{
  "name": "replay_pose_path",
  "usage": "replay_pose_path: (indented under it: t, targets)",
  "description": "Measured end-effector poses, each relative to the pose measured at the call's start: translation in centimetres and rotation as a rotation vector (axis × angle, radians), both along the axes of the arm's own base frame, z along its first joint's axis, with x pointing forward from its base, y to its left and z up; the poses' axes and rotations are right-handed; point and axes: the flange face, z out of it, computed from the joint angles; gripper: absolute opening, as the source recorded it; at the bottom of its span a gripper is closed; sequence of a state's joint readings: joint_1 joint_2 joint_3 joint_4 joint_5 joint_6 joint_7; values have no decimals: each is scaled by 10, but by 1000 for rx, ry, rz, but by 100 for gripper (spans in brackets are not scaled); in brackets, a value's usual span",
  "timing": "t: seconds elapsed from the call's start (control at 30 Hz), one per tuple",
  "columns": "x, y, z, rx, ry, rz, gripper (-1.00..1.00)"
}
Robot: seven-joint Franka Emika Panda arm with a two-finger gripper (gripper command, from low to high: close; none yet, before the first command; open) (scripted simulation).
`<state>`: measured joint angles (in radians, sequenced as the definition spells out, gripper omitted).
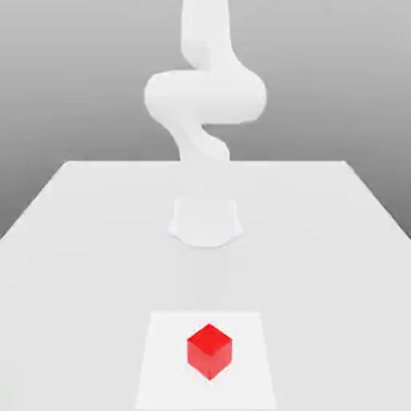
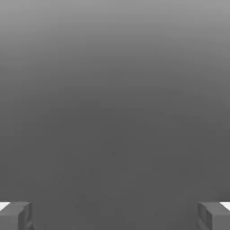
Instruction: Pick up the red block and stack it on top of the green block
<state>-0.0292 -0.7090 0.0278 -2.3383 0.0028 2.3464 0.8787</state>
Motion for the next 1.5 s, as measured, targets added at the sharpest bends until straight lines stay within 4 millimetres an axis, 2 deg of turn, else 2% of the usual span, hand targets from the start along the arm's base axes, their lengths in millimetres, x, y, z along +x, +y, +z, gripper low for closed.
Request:
replay_pose_path:
  t: [0.07, 0.17, 0.27, 0.37, 0.53, 0.7, 0.9, 0.93, 1.17, 1.33, 1.4, 1.5]
  targets:
    - [26, 1, -42, 32, 69, -58, 0]
    - [54, 2, -106, 75, 166, -143, 0]
    - [72, 1, -171, 116, 260, -230, 0]
    - [80, 0, -237, 153, 354, -320, 0]
    - [73, -1, -344, 210, 508, -474, 0]
    - [43, 2, -440, 257, 656, -628, 0]
    - [37, 3, -512, 264, 681, -656, 0]
    - [37, 3, -518, 264, 682, -655, -100]
    - [37, 4, -516, 265, 680, -656, -100]
    - [37, 3, -468, 264, 680, -656, -100]
    - [47, -13, -455, 288, 676, -713, -100]
    - [73, -61, -446, 355, 660, -871, -100]
